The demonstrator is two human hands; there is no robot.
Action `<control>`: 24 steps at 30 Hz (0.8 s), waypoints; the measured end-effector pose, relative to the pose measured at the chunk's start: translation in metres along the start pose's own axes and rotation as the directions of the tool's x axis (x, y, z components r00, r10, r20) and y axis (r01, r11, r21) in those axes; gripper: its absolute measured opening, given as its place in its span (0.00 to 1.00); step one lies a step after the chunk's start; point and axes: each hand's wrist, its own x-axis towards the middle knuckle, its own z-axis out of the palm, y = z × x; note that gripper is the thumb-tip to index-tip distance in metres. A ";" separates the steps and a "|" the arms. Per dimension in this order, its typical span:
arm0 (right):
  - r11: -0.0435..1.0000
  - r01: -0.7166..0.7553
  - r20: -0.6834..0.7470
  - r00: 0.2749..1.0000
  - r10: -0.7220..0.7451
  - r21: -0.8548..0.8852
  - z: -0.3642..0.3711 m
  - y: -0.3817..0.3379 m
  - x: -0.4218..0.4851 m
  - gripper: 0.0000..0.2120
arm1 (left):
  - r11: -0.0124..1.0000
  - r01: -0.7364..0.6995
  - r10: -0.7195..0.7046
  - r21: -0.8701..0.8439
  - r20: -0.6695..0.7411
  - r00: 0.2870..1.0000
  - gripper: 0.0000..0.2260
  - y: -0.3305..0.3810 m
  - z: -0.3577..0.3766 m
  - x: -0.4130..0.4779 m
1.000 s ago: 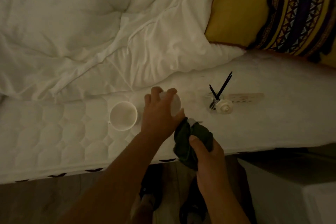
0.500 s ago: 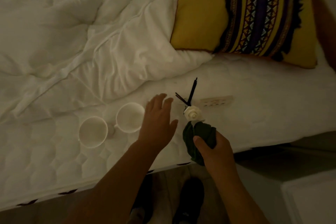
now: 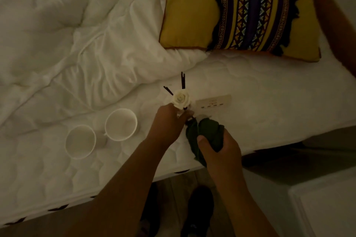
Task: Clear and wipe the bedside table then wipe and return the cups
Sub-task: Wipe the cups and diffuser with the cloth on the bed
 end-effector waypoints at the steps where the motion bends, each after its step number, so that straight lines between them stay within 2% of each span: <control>1: 1.000 0.017 -0.030 0.999 -0.016 0.026 0.001 -0.004 0.000 0.22 | 0.999 -0.036 0.035 0.021 0.034 0.999 0.12 0.004 -0.003 -0.006; 3: 0.996 0.054 -0.064 0.997 -0.050 0.072 0.003 -0.012 0.001 0.22 | 0.991 -0.102 0.094 0.089 0.088 0.992 0.11 0.014 -0.009 -0.020; 5: 0.991 0.064 -0.088 0.995 -0.054 0.115 0.003 -0.020 0.003 0.15 | 0.985 -0.132 0.118 0.112 0.122 0.985 0.08 0.022 -0.015 -0.035; 7: 0.979 0.005 -0.062 0.998 0.008 0.206 -0.002 -0.027 0.009 0.08 | 0.990 -0.132 0.123 0.045 0.169 0.978 0.07 0.028 -0.022 -0.048; 10: 0.885 -0.219 0.160 0.973 0.167 0.410 -0.013 -0.035 0.024 0.06 | 0.989 -0.099 0.122 -0.106 0.232 0.965 0.07 0.034 -0.031 -0.064; 13: 0.751 -0.353 0.309 0.928 0.208 0.557 -0.014 -0.041 0.026 0.11 | 0.984 -0.086 0.114 -0.154 0.183 0.977 0.07 0.039 -0.039 -0.072; 14: 0.746 -0.336 0.301 0.935 0.189 0.575 -0.012 -0.041 0.024 0.11 | 0.987 -0.092 0.112 -0.135 0.155 0.982 0.07 0.039 -0.040 -0.073; 17: 0.825 -0.209 0.213 0.971 0.110 0.526 -0.005 -0.041 0.010 0.10 | 0.997 -0.077 0.078 -0.012 0.069 0.995 0.07 0.034 -0.043 -0.066; 21: 0.951 -0.044 0.012 0.999 0.043 0.307 0.009 -0.036 -0.025 0.12 | 0.998 -0.050 0.049 -0.030 -0.035 0.998 0.04 0.029 -0.045 -0.058; 24: 0.984 0.050 -0.146 0.989 -0.025 0.171 0.020 -0.031 -0.045 0.19 | 0.997 -0.075 0.075 0.015 -0.001 0.997 0.05 0.029 -0.042 -0.058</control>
